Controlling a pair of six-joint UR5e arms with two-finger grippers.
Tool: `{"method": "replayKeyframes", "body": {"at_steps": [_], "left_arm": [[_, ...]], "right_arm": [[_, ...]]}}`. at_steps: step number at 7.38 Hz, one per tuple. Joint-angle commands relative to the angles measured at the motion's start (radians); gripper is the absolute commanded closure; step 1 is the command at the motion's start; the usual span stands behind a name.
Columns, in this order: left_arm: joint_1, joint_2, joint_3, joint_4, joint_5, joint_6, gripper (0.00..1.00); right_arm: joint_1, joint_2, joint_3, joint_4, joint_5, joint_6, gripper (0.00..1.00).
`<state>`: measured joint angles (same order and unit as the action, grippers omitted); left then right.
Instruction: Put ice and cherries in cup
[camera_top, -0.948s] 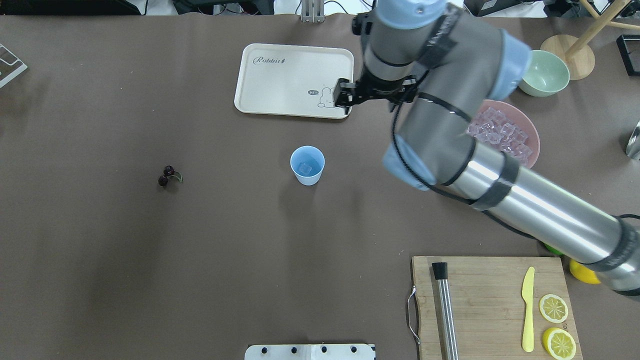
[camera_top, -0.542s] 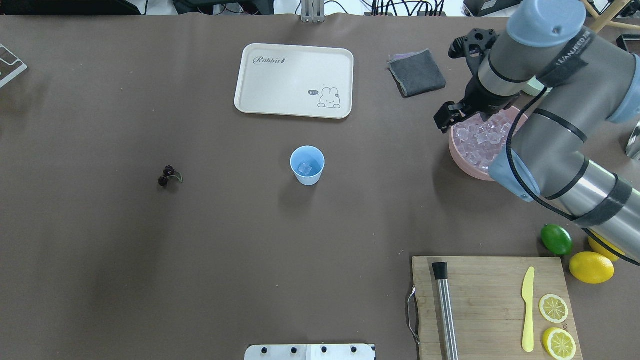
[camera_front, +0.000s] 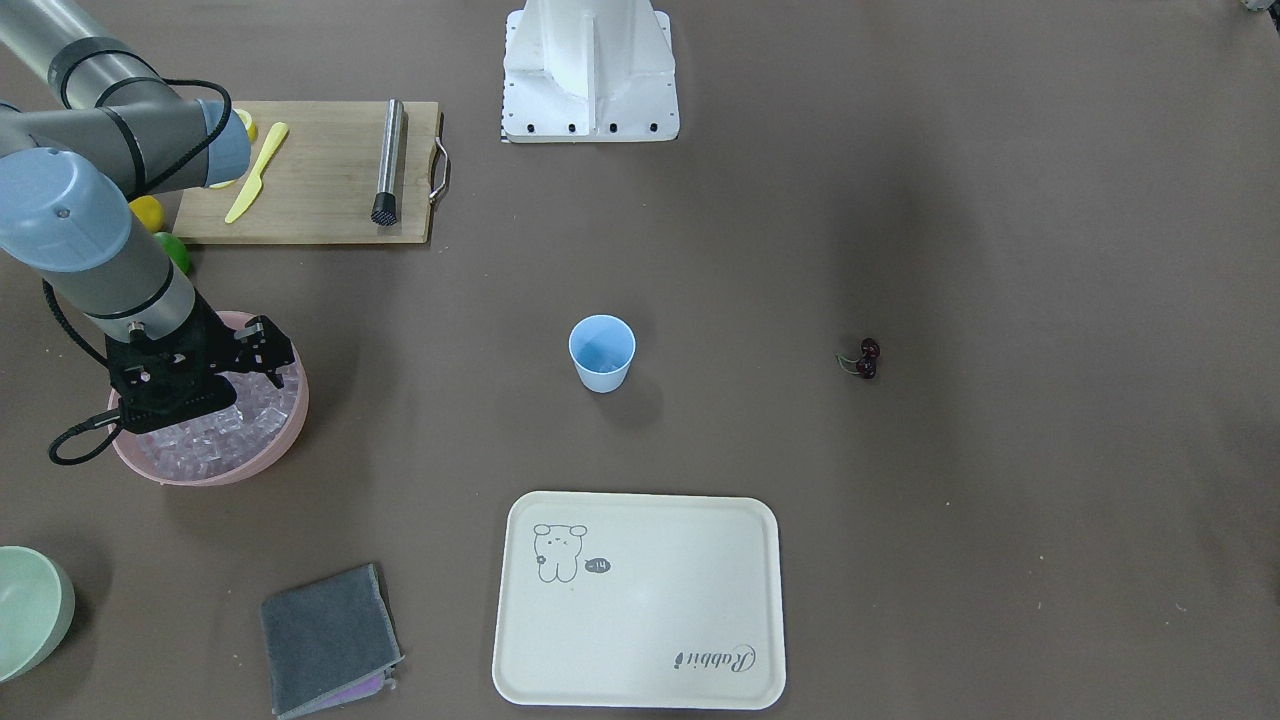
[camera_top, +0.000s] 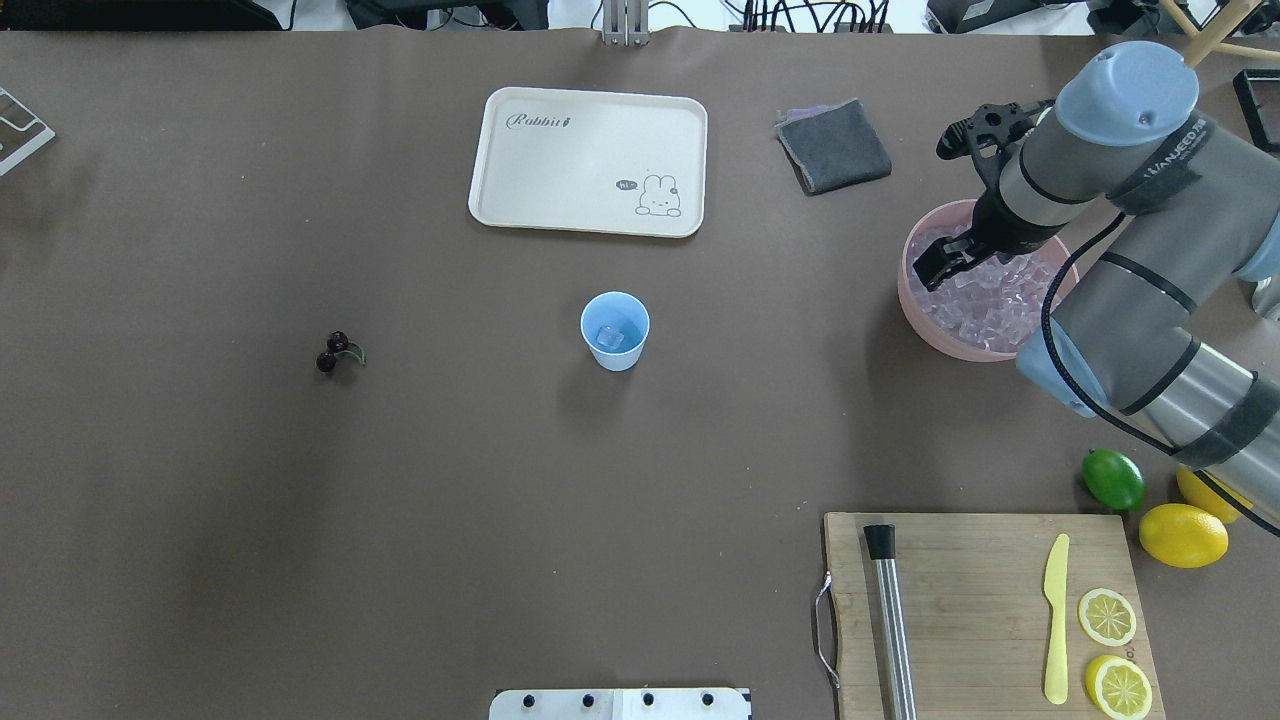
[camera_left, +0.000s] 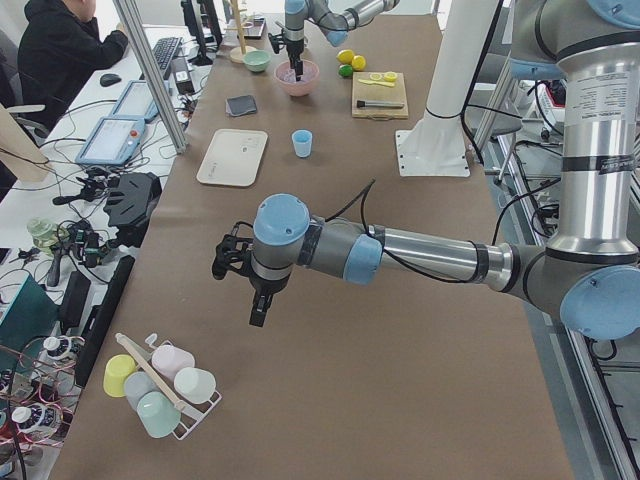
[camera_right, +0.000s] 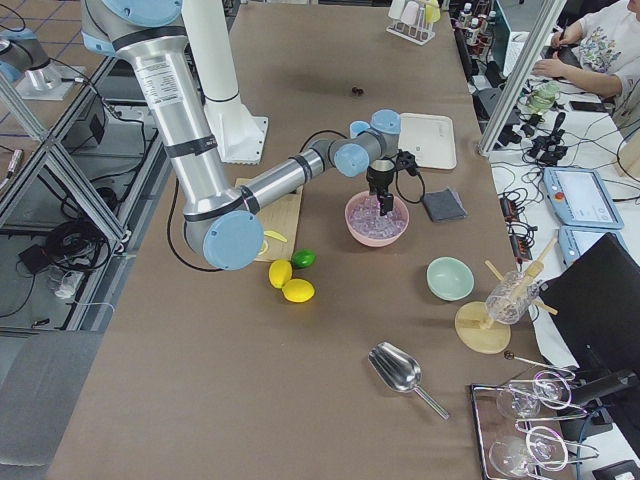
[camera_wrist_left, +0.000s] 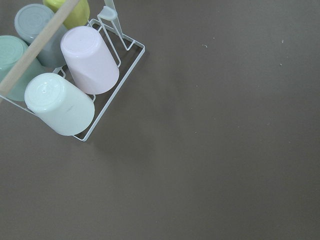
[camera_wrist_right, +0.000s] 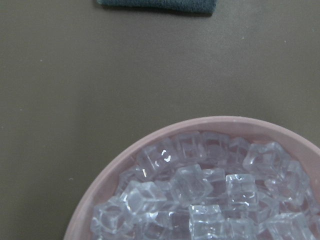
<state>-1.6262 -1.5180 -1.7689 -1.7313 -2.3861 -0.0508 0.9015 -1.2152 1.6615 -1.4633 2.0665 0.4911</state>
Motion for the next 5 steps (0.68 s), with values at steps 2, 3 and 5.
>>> {"method": "replayKeyframes", "body": {"at_steps": [2,3,5], "left_arm": [[0.0,0.002,-0.007,0.001,-0.002,0.0,0.02],[-0.001,0.002,-0.001,-0.001,-0.002,0.0,0.02],[0.0,0.005,-0.003,-0.001,-0.001,0.0,0.02]], "right_arm": [[0.002,0.005,-0.055,0.018,-0.009,-0.045,0.01],[0.0,0.002,-0.065,0.026,-0.011,-0.045,0.01],[-0.001,-0.009,-0.065,0.035,-0.028,-0.045,0.01]]}}
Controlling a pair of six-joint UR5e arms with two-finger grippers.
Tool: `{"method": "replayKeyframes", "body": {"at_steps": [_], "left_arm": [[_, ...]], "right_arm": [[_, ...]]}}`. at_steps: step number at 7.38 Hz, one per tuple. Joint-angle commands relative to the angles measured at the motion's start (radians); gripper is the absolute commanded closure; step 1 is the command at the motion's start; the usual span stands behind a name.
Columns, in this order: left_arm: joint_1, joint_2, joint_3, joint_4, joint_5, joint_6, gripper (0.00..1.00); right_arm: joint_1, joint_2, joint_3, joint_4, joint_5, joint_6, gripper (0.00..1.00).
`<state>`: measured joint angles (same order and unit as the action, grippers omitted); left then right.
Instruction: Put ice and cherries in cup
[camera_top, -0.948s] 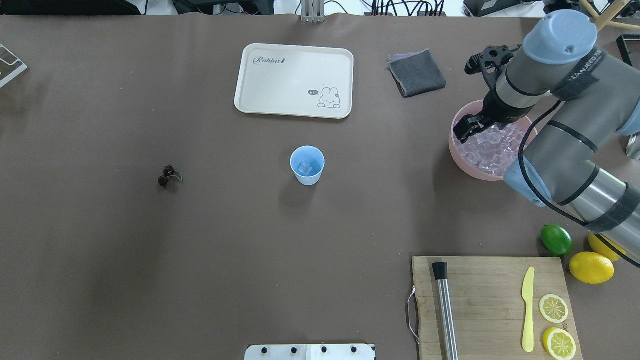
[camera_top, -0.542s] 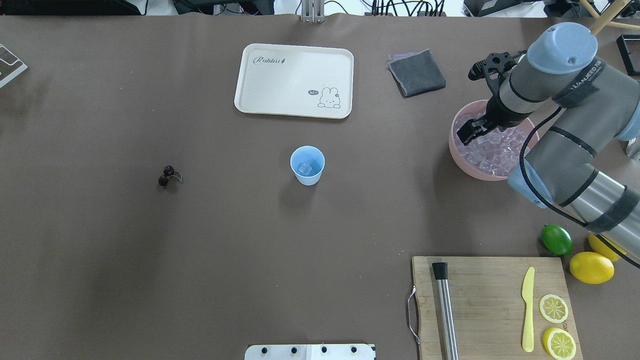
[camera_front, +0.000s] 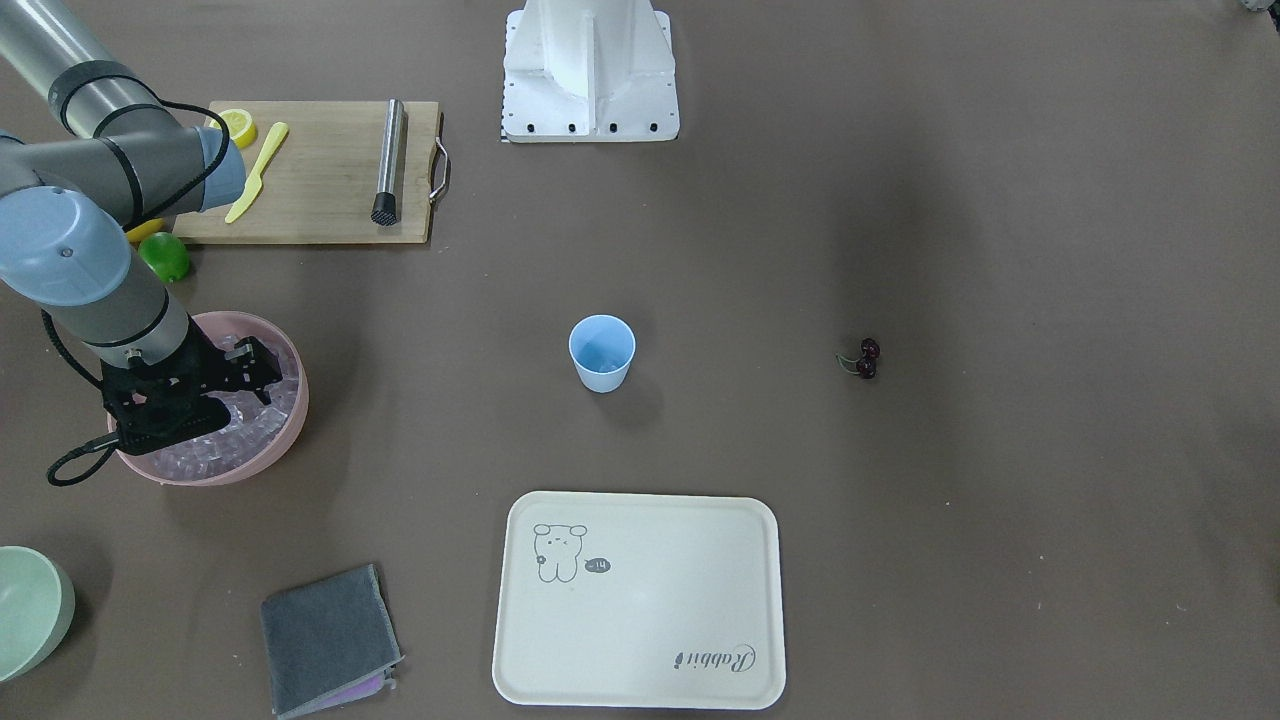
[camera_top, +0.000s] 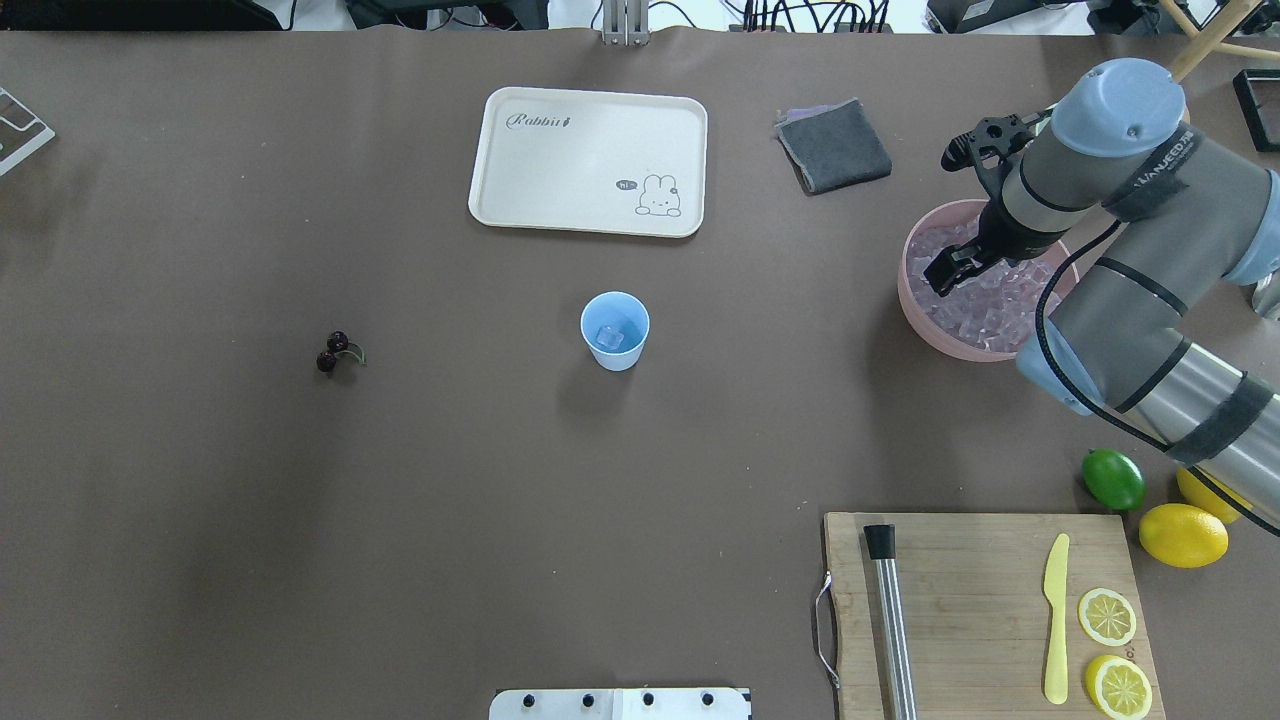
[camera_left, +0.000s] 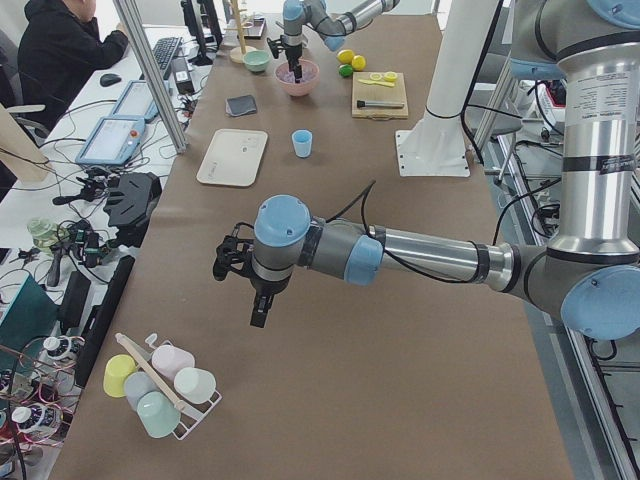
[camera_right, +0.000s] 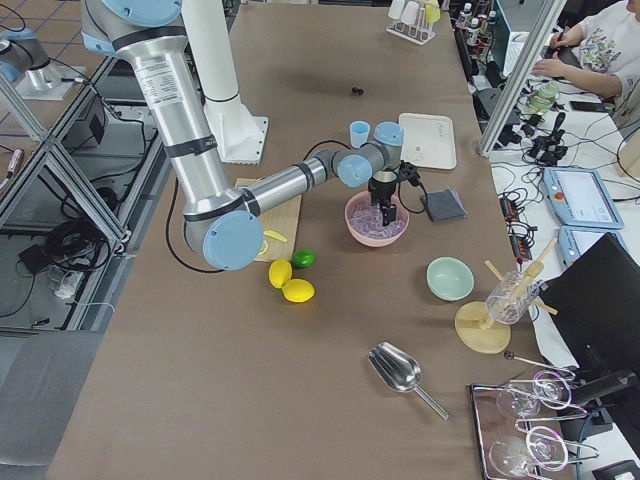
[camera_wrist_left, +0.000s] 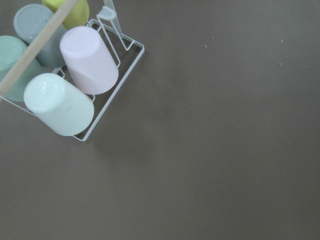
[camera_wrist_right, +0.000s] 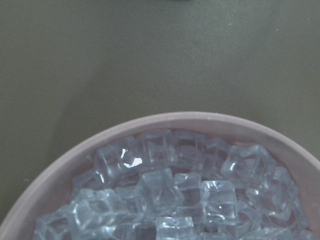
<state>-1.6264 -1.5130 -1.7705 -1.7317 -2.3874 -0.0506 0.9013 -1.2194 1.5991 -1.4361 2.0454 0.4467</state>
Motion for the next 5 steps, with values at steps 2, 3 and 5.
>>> {"method": "replayKeyframes", "body": {"at_steps": [2,3,5], "left_arm": [[0.0,-0.004,0.003,0.001,0.001,0.0,0.02],[0.0,-0.004,0.002,0.0,0.001,0.0,0.02],[0.0,-0.004,0.003,0.0,0.001,-0.002,0.02]], "right_arm": [[-0.004,-0.003,-0.002,0.009,-0.008,0.001,0.36],[-0.004,-0.002,-0.002,0.009,-0.008,0.0,0.57],[-0.004,-0.002,-0.002,0.009,-0.01,0.003,0.58]]}}
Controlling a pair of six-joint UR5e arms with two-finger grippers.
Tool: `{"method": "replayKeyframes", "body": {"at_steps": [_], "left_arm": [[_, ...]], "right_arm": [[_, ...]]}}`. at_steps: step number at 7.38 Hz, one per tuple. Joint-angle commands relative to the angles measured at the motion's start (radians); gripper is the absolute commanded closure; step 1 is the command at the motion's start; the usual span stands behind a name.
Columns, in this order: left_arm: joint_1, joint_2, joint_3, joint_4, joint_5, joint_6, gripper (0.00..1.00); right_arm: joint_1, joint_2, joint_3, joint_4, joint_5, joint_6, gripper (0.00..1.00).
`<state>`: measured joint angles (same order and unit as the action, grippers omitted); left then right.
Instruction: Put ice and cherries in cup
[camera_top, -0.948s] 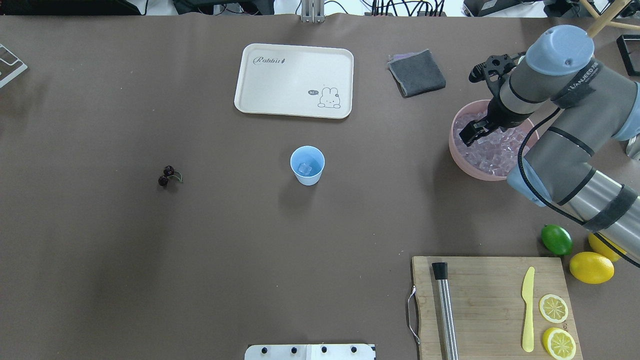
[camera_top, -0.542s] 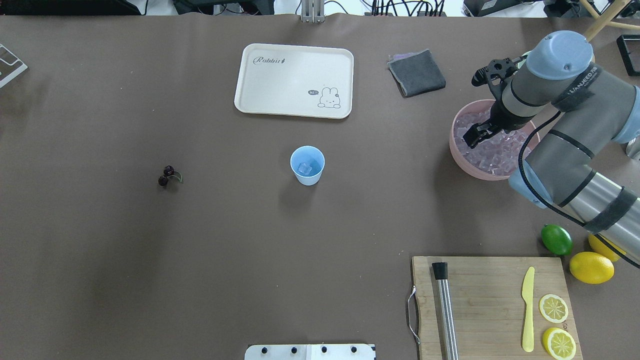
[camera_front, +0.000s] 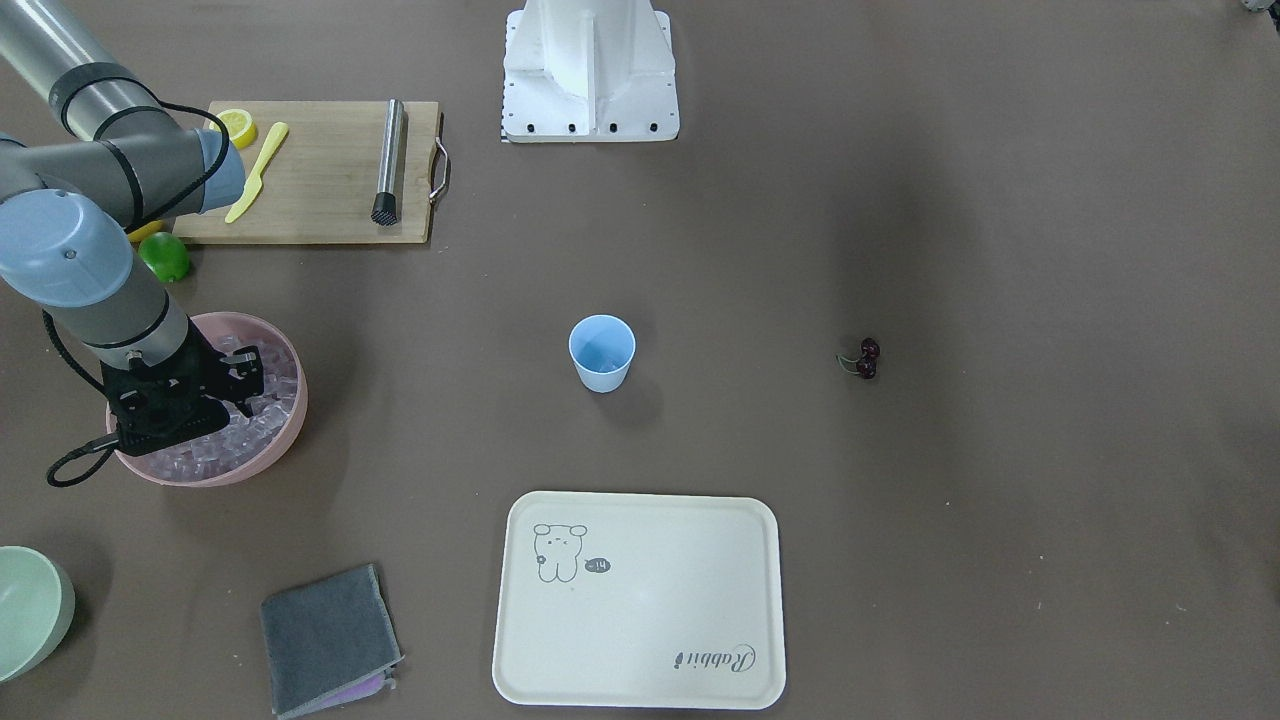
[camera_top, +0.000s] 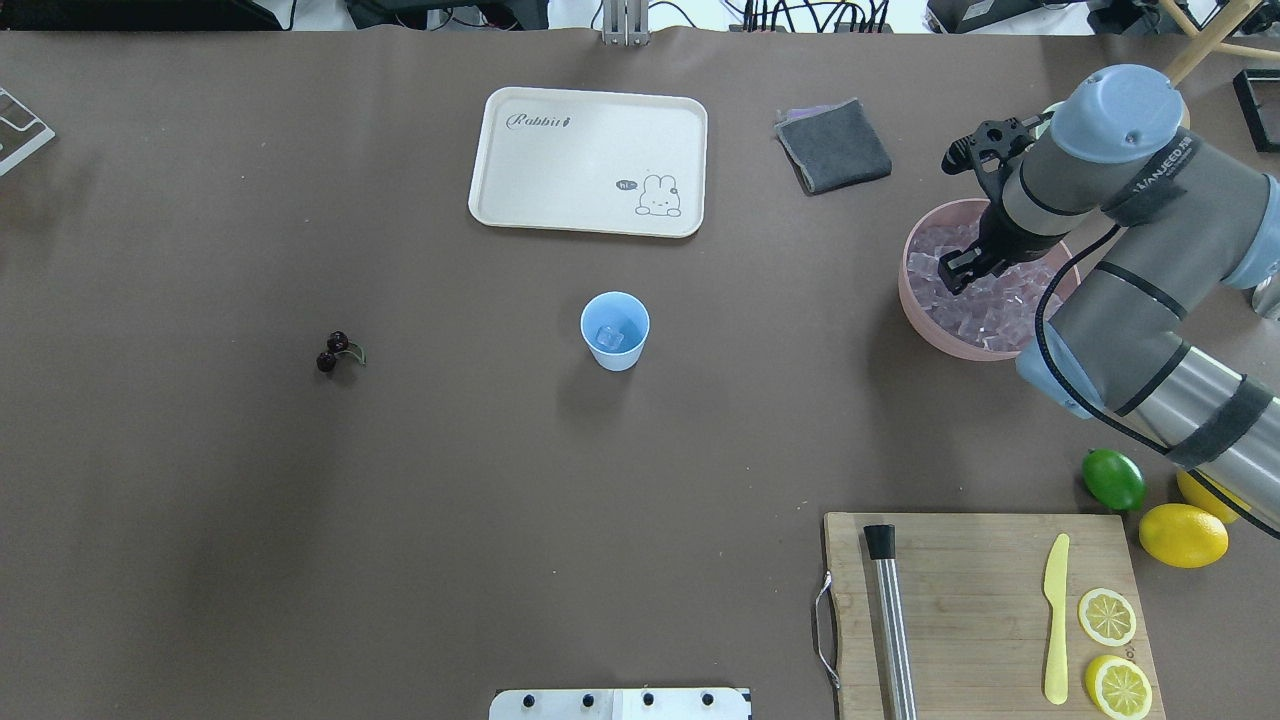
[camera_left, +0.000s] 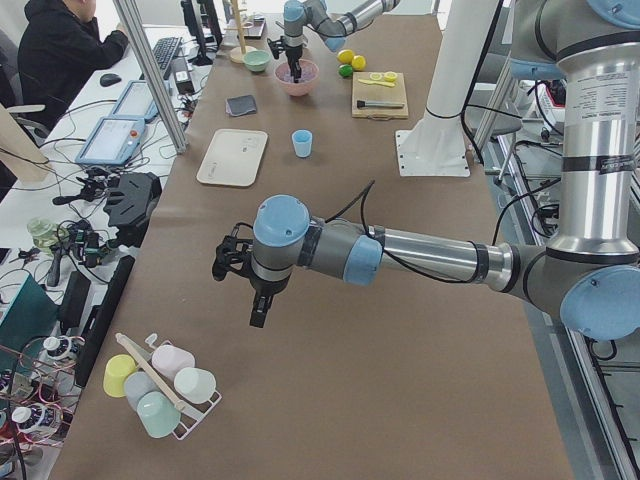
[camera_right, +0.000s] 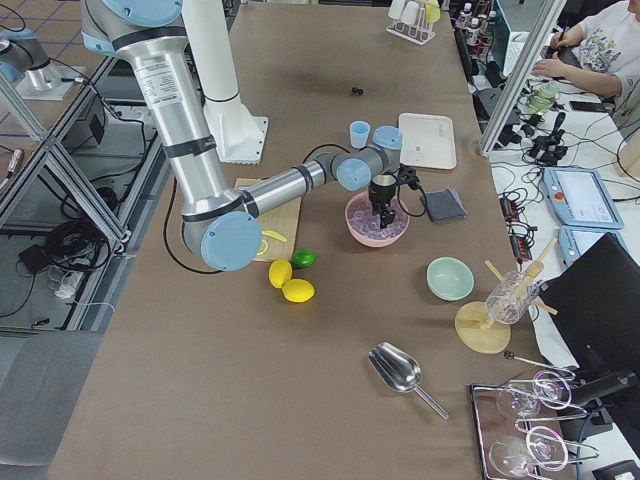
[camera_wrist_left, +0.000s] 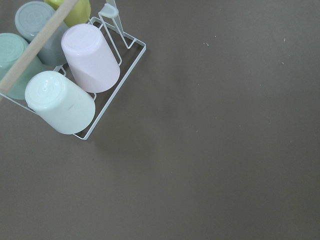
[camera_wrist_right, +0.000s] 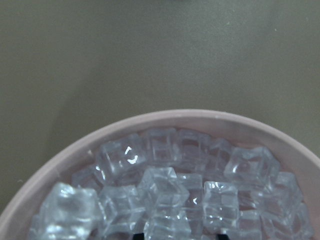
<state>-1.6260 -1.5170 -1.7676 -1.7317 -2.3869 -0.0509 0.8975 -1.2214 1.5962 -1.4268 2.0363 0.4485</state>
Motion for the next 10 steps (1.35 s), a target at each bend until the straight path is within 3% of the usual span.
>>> {"method": "replayKeyframes", "body": {"at_steps": [1,2,4,5,7,9,10], "left_arm": [[0.002,-0.002,0.0,0.0,0.0,0.0,0.02],[0.002,-0.003,0.0,0.0,0.0,-0.001,0.02],[0.002,-0.002,-0.004,0.0,-0.002,-0.001,0.02],[0.002,0.0,-0.004,0.0,-0.002,0.0,0.02],[0.002,0.001,-0.004,0.0,-0.002,0.0,0.02],[0.002,0.006,-0.009,0.0,-0.002,0.0,0.02],[0.002,-0.002,-0.009,0.0,-0.002,0.0,0.02]], "right_arm": [[0.0,-0.001,-0.002,0.0,-0.001,0.004,0.59],[0.0,0.0,0.001,0.0,-0.001,0.003,0.64],[0.026,0.0,0.055,-0.015,0.015,-0.002,1.0],[0.034,-0.001,0.092,-0.047,0.016,-0.002,1.0],[0.037,0.081,0.203,-0.259,0.022,0.012,1.0],[-0.094,0.281,0.155,-0.29,0.015,0.271,1.0],[-0.154,0.421,0.069,-0.288,0.002,0.399,1.0]]}}
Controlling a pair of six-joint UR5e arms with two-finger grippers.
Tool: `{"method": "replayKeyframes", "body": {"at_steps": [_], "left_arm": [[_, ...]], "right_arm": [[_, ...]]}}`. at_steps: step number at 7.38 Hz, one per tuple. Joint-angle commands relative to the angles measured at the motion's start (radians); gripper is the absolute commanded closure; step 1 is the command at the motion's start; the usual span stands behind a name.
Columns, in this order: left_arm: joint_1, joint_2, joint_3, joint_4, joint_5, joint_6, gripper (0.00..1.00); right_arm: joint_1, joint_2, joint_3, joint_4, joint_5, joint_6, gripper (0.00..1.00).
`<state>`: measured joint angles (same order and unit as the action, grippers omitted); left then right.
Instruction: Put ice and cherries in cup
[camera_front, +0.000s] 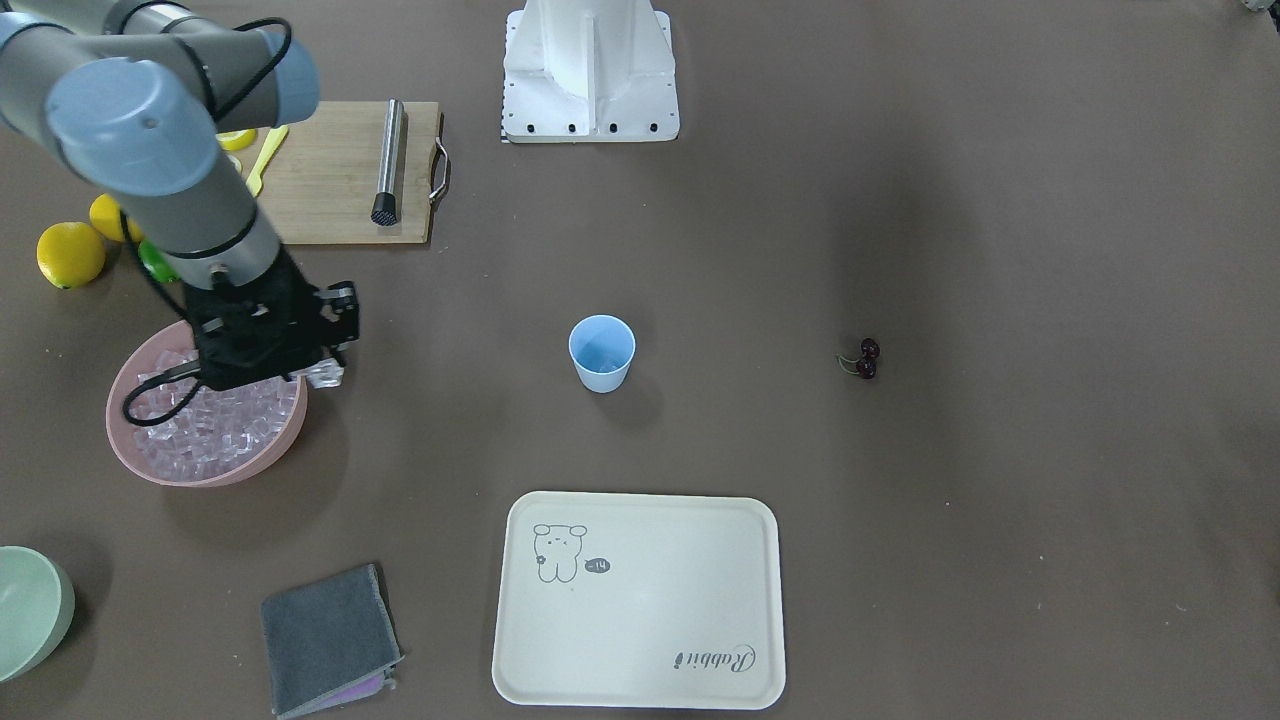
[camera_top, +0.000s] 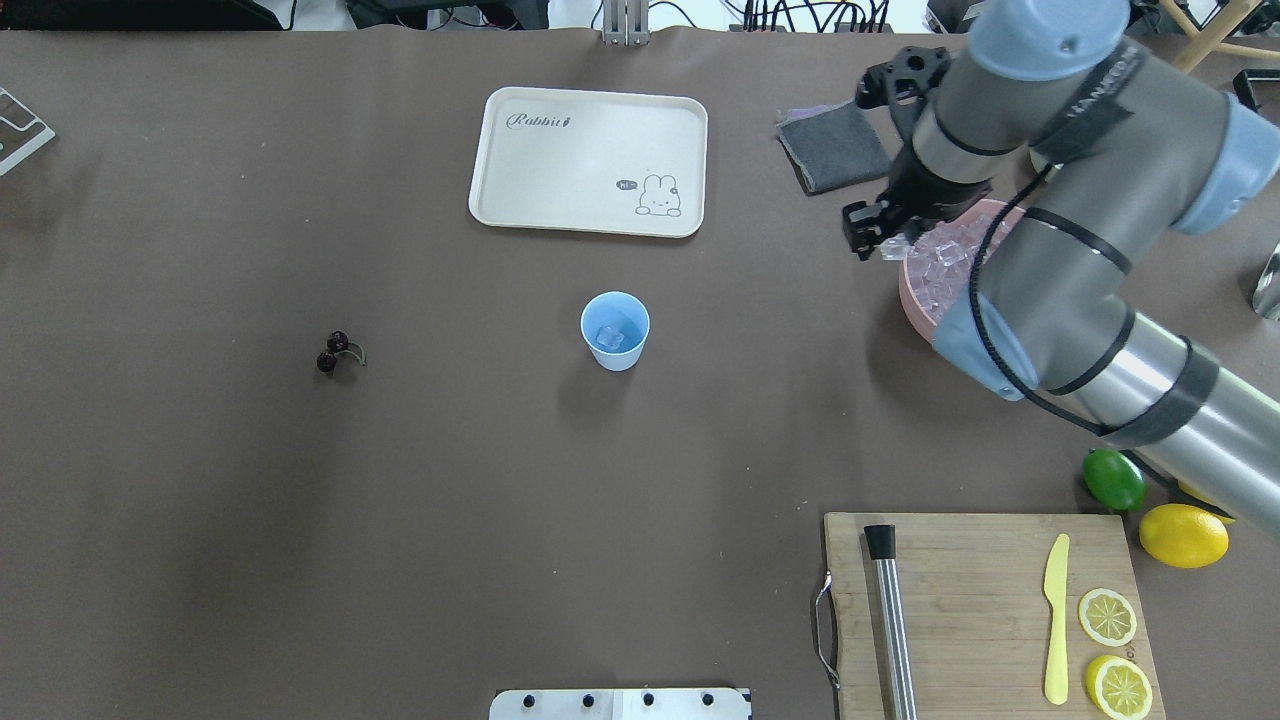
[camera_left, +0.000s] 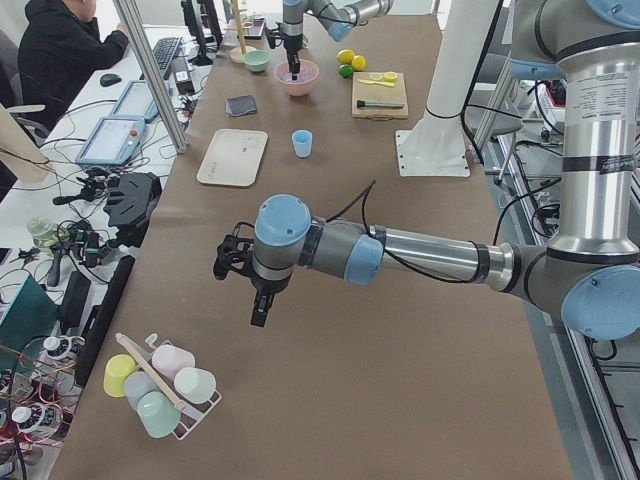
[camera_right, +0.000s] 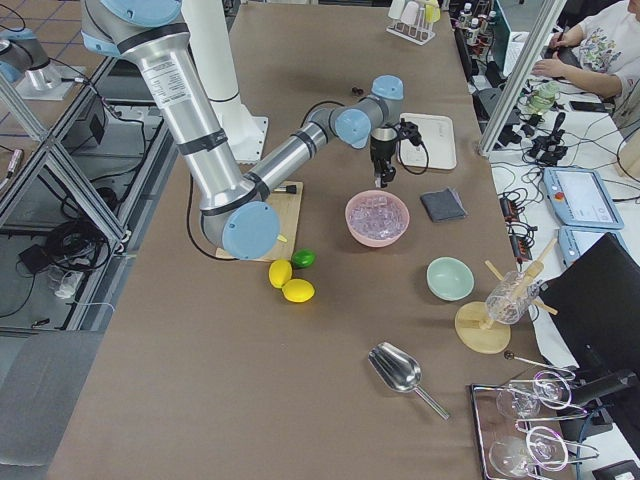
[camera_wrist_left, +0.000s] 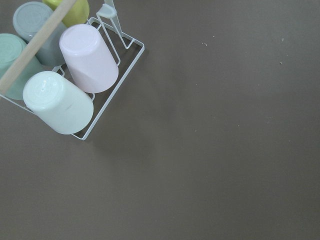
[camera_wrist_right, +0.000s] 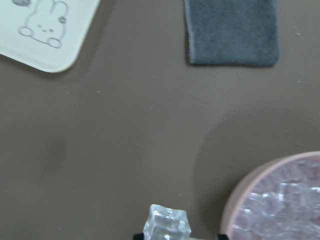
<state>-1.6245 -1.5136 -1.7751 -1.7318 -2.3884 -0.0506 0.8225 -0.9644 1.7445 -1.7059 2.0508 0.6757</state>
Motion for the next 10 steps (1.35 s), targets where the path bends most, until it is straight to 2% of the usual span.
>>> {"method": "replayKeyframes", "body": {"at_steps": [1,2,3,4,6,7,8,10], "left_arm": [[0.0,-0.007,-0.003,0.0,-0.002,0.0,0.02],[0.003,-0.022,0.005,0.0,0.0,-0.002,0.02],[0.012,-0.025,0.002,0.0,0.0,-0.002,0.02],[0.012,-0.026,-0.001,0.002,0.0,-0.002,0.02],[0.012,-0.026,-0.001,0.002,0.0,-0.002,0.02],[0.012,-0.026,0.0,0.002,-0.002,-0.002,0.02],[0.014,-0.03,0.002,0.006,0.0,0.0,0.02],[0.014,-0.028,-0.006,0.0,-0.003,0.0,0.02]], "right_arm": [[-0.139,0.244,-0.158,0.052,-0.065,0.268,1.0],[-0.166,0.25,-0.205,0.165,-0.083,0.303,1.0],[-0.192,0.266,-0.256,0.231,-0.101,0.338,1.0],[-0.21,0.298,-0.305,0.238,-0.133,0.343,1.0],[-0.229,0.3,-0.309,0.239,-0.146,0.346,1.0],[-0.236,0.296,-0.309,0.239,-0.149,0.344,0.96],[-0.252,0.296,-0.31,0.239,-0.171,0.346,0.87],[-0.267,0.296,-0.307,0.239,-0.192,0.347,0.35]]}}
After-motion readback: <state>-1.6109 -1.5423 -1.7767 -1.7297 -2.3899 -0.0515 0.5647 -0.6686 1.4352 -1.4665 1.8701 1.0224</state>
